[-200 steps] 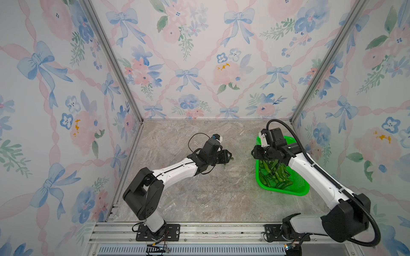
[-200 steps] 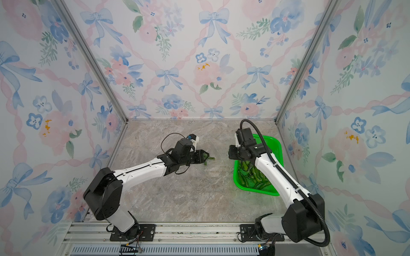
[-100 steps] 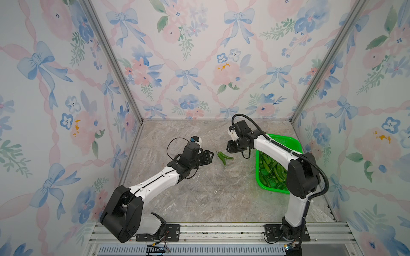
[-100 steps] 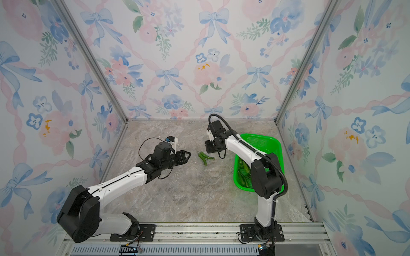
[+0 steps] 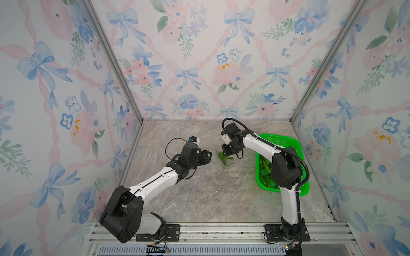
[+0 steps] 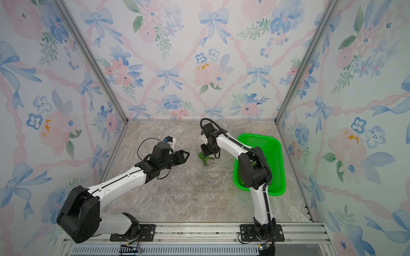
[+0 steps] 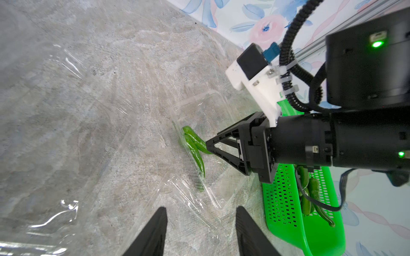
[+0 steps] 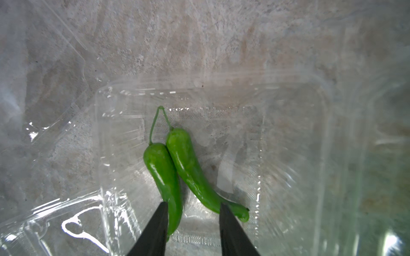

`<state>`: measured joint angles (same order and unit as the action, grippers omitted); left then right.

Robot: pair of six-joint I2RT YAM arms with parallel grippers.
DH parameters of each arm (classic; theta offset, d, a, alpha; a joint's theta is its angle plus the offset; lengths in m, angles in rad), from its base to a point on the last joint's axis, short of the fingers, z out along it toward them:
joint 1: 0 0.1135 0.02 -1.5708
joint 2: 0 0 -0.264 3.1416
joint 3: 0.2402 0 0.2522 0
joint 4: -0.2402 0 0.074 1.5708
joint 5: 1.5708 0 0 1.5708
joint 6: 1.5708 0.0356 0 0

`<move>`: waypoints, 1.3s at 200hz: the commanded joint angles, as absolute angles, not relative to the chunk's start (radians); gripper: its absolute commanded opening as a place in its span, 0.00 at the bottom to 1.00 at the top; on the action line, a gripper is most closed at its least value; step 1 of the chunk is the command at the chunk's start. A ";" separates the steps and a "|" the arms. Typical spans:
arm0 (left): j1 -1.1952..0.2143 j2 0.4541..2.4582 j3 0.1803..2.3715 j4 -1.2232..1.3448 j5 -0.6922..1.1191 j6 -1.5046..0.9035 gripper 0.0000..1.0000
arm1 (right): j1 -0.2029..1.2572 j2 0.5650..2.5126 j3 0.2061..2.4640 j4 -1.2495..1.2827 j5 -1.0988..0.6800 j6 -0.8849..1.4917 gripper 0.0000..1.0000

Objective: Take small green peppers out of containers
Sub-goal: Pick up the green pepper from the packing box.

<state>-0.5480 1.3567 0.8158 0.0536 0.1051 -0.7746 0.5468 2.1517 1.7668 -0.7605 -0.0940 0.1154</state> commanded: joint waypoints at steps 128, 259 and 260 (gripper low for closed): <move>-0.520 1.342 0.799 0.056 0.135 -0.781 0.53 | 0.561 2.292 1.858 -0.813 -0.086 0.082 0.38; -0.511 1.371 0.817 0.057 0.153 -0.779 0.52 | 0.563 2.236 1.852 -0.818 -0.100 0.102 0.10; -0.511 1.372 0.818 0.057 0.153 -0.779 0.52 | 0.563 2.235 1.851 -0.819 -0.100 0.102 0.10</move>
<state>-0.5167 1.3571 0.8078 0.0536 0.1390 -0.7822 0.5526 2.2894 1.8530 -0.7906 -0.0948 0.0963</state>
